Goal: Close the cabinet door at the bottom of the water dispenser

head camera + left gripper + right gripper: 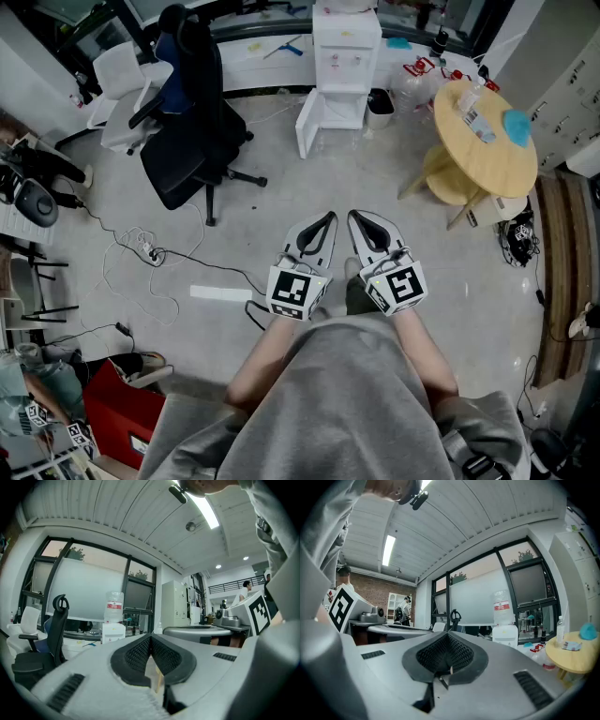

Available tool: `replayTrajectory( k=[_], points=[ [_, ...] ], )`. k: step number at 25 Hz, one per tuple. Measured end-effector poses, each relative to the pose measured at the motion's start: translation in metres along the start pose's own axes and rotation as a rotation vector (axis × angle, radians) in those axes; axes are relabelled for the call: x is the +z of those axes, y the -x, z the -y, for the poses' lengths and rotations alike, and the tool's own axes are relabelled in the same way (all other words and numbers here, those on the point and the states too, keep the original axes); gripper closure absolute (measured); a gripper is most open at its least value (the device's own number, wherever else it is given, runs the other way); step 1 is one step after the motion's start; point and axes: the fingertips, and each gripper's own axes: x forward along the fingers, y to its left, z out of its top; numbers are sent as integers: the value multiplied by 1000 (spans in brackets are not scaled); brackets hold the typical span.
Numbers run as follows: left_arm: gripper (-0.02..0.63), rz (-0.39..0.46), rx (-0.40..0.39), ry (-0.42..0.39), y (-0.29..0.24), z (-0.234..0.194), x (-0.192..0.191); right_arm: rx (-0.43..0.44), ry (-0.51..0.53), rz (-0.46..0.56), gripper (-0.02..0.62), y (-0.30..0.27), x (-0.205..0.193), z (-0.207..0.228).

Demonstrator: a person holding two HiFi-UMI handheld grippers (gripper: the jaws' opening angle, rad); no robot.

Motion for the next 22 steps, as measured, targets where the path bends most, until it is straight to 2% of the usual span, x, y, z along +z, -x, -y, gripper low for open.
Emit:
replayTrajectory(
  k=[10, 22],
  points=[
    [600, -8, -14, 7, -19, 1, -6, -21, -21, -12, 586, -1, -12, 19],
    [600, -67, -2, 16, -111, -22, -17, 16, -71, -36, 586, -43, -24, 103]
  ],
)
